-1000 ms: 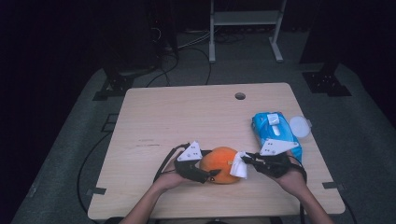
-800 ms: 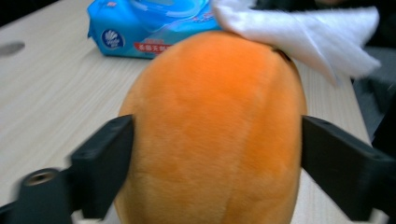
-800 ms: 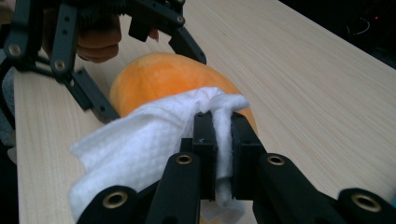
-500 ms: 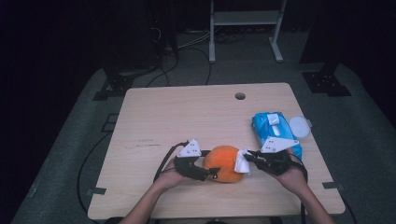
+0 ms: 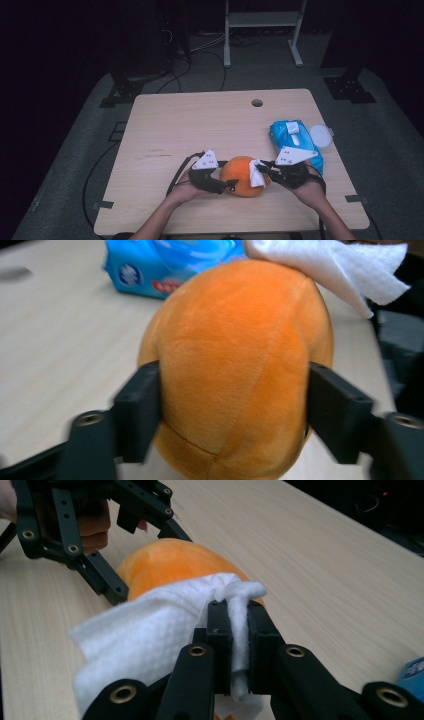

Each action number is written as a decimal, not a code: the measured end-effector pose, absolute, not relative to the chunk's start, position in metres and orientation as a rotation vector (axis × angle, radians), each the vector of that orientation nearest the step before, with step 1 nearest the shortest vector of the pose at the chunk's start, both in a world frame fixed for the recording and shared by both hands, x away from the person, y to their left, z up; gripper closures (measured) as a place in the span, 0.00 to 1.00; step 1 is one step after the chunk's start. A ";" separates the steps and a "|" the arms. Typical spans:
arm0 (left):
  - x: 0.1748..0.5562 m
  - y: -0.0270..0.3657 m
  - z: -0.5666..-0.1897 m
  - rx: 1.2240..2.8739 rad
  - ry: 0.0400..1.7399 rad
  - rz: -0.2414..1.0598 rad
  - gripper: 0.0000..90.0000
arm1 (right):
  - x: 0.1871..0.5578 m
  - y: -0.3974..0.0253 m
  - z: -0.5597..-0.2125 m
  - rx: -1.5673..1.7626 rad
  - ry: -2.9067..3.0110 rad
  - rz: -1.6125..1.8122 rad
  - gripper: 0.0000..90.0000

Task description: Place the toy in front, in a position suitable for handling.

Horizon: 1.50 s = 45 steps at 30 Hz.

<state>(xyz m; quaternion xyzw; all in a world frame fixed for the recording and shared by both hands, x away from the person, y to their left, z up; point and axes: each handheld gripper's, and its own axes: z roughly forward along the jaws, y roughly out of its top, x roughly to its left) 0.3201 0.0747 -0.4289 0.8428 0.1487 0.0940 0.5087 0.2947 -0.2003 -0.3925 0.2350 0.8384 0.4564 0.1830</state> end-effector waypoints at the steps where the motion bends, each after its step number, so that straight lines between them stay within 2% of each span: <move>1: 0.317 0.072 -0.426 2.020 0.347 0.274 0.41 | 0.293 -0.198 -0.390 0.658 2.356 1.282 0.92; 4: 0.306 0.061 -0.416 2.032 0.289 0.434 0.44 | 0.290 -0.190 -0.381 0.618 2.328 1.320 0.92; 6: 0.302 0.057 -0.415 2.048 0.258 0.473 0.43 | 0.288 -0.183 -0.376 0.583 2.332 1.339 0.92; 9: 0.305 0.060 -0.419 2.060 0.245 0.397 0.36 | 0.286 -0.178 -0.378 0.541 2.355 1.297 0.92; 13: 0.321 0.067 -0.425 2.043 0.403 0.244 0.15 | 0.289 -0.186 -0.387 0.566 2.386 1.301 0.92; 14: 0.324 0.067 -0.427 2.038 0.441 0.209 0.13 | 0.289 -0.187 -0.387 0.572 2.387 1.303 0.92; 15: 0.325 0.068 -0.428 2.026 0.444 0.184 0.16 | 0.289 -0.188 -0.387 0.573 2.383 1.297 0.92; 16: 0.323 0.067 -0.429 2.018 0.435 0.190 0.24 | 0.289 -0.189 -0.386 0.577 2.379 1.288 0.92; 18: 0.315 0.062 -0.427 2.039 0.378 0.255 0.32 | 0.288 -0.186 -0.385 0.582 2.374 1.282 0.92; 20: 0.307 0.056 -0.424 2.065 0.303 0.306 0.35 | 0.284 -0.180 -0.382 0.544 2.376 1.287 0.92; 25: 0.301 0.054 -0.426 2.103 0.253 0.330 0.36 | 0.277 -0.164 -0.380 0.447 2.398 1.266 0.91; 30: 0.305 0.064 -0.431 2.115 0.266 0.284 0.35 | 0.284 -0.185 -0.384 0.535 2.387 1.279 0.91; 33: 0.306 0.065 -0.431 2.101 0.276 0.255 0.27 | 0.287 -0.196 -0.388 0.584 2.383 1.291 0.91; 34: 0.314 0.067 -0.427 2.051 0.359 0.168 0.20 | 0.289 -0.202 -0.389 0.597 2.373 1.278 0.91; 36: 0.321 0.070 -0.426 1.985 0.430 0.105 0.16 | 0.289 -0.205 -0.388 0.611 2.366 1.276 0.91; 39: 0.323 0.069 -0.427 1.962 0.443 0.069 0.21 | 0.288 -0.202 -0.387 0.610 2.370 1.302 0.91; 41: 0.319 0.064 -0.430 1.994 0.412 0.095 0.21 | 0.286 -0.193 -0.387 0.579 2.385 1.318 0.91; 45: 0.317 0.068 -0.431 2.031 0.388 0.144 0.31 | 0.284 -0.185 -0.387 0.545 2.408 1.308 0.91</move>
